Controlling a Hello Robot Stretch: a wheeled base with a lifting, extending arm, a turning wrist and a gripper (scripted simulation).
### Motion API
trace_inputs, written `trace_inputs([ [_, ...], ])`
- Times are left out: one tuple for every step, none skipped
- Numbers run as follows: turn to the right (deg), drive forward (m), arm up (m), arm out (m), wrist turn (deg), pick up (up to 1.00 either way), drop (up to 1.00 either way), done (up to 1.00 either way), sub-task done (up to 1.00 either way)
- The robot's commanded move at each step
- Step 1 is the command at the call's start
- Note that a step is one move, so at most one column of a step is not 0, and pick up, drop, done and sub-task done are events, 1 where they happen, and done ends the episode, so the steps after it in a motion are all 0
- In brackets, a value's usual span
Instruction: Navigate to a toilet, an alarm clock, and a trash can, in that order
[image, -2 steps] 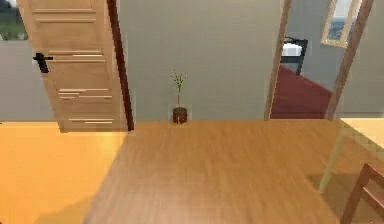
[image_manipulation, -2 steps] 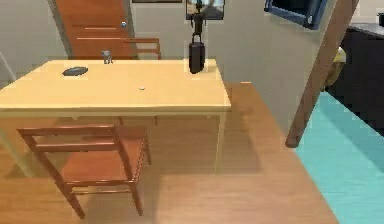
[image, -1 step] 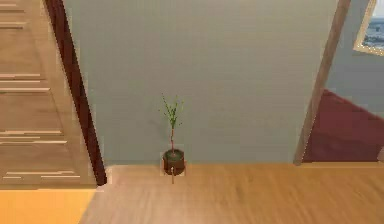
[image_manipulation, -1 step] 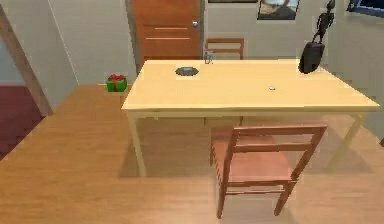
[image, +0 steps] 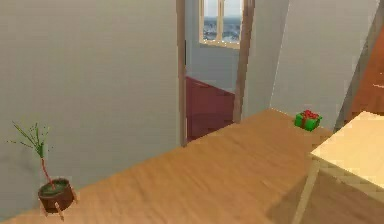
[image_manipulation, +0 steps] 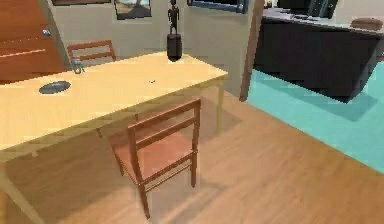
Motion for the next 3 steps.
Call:
trace_inputs([
  [0.0, 1.0, 0.0, 0.0, 0.0, 0.0, 0.0, 0.0, 0.0],
  [6.0, 0.0, 0.0, 0.0, 0.0, 0.0, 0.0, 0.0, 0.0],
  [0.0, 0.4, 0.0, 0.0, 0.0, 0.0, 0.0, 0.0, 0.0],
])
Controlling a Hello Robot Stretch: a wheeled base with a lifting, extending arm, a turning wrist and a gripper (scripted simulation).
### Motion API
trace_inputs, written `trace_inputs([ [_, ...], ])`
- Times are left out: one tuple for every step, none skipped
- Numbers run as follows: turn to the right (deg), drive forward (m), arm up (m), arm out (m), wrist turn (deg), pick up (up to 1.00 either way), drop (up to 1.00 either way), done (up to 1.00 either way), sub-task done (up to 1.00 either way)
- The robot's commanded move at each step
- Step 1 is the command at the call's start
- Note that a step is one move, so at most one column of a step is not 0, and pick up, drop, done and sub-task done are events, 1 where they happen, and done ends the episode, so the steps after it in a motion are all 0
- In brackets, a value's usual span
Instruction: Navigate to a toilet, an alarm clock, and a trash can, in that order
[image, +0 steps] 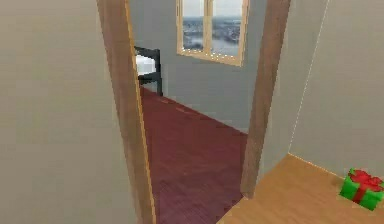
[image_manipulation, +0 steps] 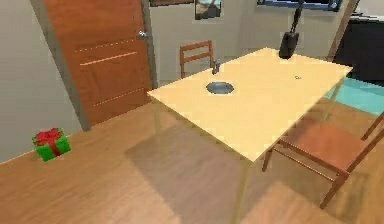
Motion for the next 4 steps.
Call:
trace_inputs([
  [45.0, 0.0, 0.0, 0.0, 0.0, 0.0, 0.0, 0.0, 0.0],
  [0.0, 0.75, 0.0, 0.0, 0.0, 0.0, 0.0, 0.0, 0.0],
  [-45.0, 0.0, 0.0, 0.0, 0.0, 0.0, 0.0, 0.0, 0.0],
  [-33.0, 0.0, 0.0, 0.0, 0.0, 0.0, 0.0, 0.0, 0.0],
])
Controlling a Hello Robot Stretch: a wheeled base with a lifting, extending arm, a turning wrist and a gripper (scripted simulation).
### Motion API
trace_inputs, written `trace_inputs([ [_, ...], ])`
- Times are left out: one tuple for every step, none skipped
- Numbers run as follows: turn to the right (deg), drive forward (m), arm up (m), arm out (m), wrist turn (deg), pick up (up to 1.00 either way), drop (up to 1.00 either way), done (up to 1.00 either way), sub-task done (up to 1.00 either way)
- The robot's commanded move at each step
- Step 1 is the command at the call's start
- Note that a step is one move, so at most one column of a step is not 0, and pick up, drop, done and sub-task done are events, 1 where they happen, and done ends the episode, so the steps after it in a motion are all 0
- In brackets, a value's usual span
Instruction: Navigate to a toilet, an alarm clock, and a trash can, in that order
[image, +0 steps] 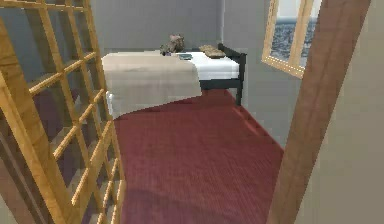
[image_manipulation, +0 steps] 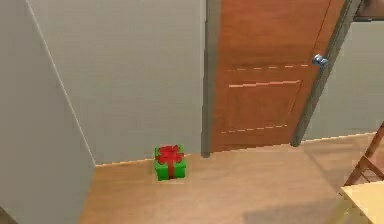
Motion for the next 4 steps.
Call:
trace_inputs([
  [0.0, 1.0, 0.0, 0.0, 0.0, 0.0, 0.0, 0.0, 0.0],
  [-6.0, 0.0, 0.0, 0.0, 0.0, 0.0, 0.0, 0.0, 0.0],
  [0.0, 0.45, 0.0, 0.0, 0.0, 0.0, 0.0, 0.0, 0.0],
  [-18.0, 0.0, 0.0, 0.0, 0.0, 0.0, 0.0, 0.0, 0.0],
])
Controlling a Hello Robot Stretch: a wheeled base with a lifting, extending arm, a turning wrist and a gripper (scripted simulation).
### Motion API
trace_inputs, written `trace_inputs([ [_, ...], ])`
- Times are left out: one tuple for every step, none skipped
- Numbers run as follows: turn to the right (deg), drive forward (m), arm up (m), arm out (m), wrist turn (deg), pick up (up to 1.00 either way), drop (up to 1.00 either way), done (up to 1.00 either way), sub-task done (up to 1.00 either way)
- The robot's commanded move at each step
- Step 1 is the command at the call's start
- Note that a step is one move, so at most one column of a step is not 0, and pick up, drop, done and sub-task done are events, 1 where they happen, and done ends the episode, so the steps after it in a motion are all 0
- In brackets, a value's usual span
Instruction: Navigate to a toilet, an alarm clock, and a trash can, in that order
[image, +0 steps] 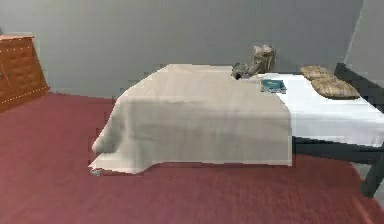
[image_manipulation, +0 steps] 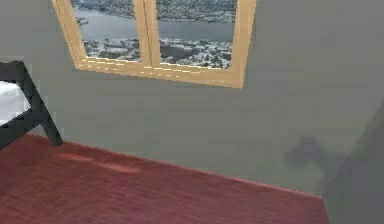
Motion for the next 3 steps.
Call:
trace_inputs([
  [0.0, 0.35, 0.0, 0.0, 0.0, 0.0, 0.0, 0.0, 0.0],
  [-30.0, 0.0, 0.0, 0.0, 0.0, 0.0, 0.0, 0.0, 0.0],
  [0.0, 0.35, 0.0, 0.0, 0.0, 0.0, 0.0, 0.0, 0.0],
])
